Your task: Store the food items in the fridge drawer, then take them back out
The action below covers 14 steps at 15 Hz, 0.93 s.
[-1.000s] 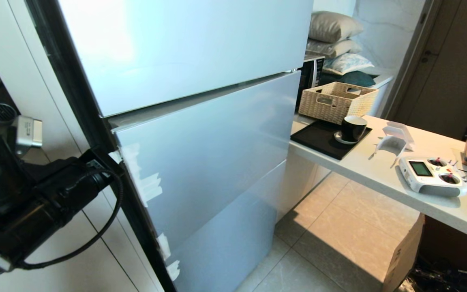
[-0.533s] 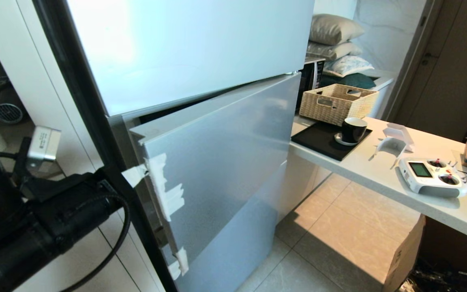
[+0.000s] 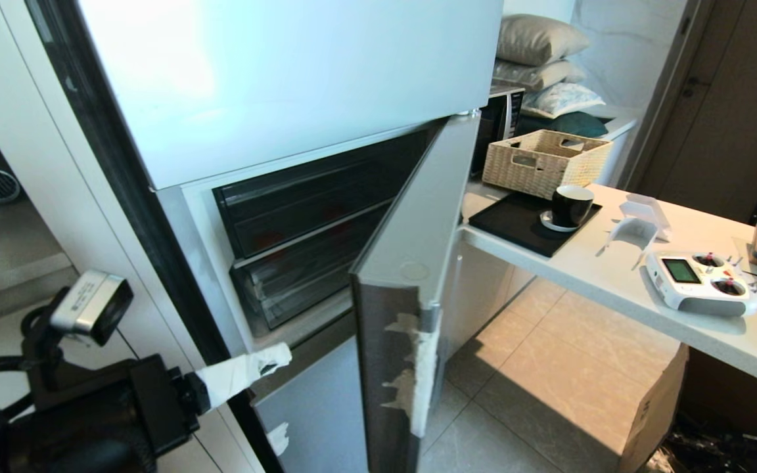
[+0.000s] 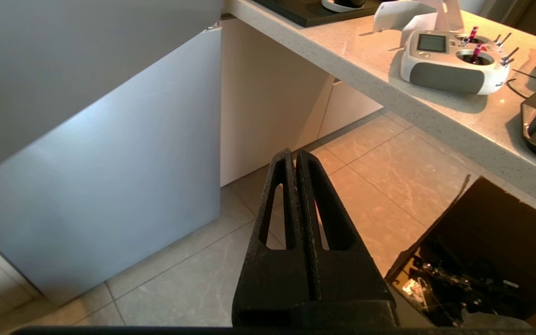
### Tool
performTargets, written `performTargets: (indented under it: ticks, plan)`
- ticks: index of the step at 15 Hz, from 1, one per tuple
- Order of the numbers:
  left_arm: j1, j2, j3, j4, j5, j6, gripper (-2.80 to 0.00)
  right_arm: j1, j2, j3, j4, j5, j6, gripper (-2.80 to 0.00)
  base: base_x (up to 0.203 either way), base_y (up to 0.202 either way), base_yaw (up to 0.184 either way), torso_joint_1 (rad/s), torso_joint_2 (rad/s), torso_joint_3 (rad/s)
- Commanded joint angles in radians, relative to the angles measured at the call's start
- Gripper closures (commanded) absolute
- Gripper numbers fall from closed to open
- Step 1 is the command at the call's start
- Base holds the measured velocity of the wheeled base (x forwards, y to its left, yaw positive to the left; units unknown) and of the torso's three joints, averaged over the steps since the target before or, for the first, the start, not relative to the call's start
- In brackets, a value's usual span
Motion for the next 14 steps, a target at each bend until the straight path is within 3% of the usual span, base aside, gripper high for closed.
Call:
performTargets:
  ticks: [1,3,5,6,8,10,11,14]
  plan:
    - [0.033,-0.129,0.019,0.026,0.027,0.101,0.00,0.000,0.001,0.000,0.000,0.000,-0.001,0.00,0.000,0.000,0.000,0.000,0.00,0.000]
    - [0.053,-0.220,0.005,0.132,0.123,0.319,0.00,0.000,0.001,0.000,0.000,0.000,-0.001,0.00,0.000,0.000,0.000,0.000,0.00,0.000]
    - [0.064,-0.362,-0.021,0.272,0.268,0.563,0.00,0.000,0.001,0.000,0.000,0.000,-0.001,0.00,0.000,0.000,0.000,0.000,0.00,0.000]
    - [0.097,-0.441,-0.029,0.327,0.317,0.627,0.00,0.000,0.001,0.000,0.000,0.000,-0.001,0.00,0.000,0.000,0.000,0.000,0.00,0.000]
    - [0.264,-0.584,-0.027,0.406,0.362,0.692,0.00,0.000,0.001,0.000,0.000,0.000,-0.001,0.00,0.000,0.000,0.000,0.000,0.00,0.000]
    - [0.466,-0.741,0.016,0.495,0.371,0.723,0.00,0.000,0.001,0.000,0.001,0.001,-0.001,0.00,0.000,0.000,0.000,0.000,0.00,0.000]
    - [0.526,-0.816,0.063,0.551,0.365,0.740,0.00,0.000,0.001,0.000,0.000,0.000,-0.001,0.00,0.000,0.000,0.000,0.000,0.00,0.000]
    - [0.575,-0.996,0.278,0.729,0.311,0.866,0.00,0.000,0.001,0.000,0.001,0.001,-0.004,0.00,0.000,0.000,0.000,0.000,0.00,0.000]
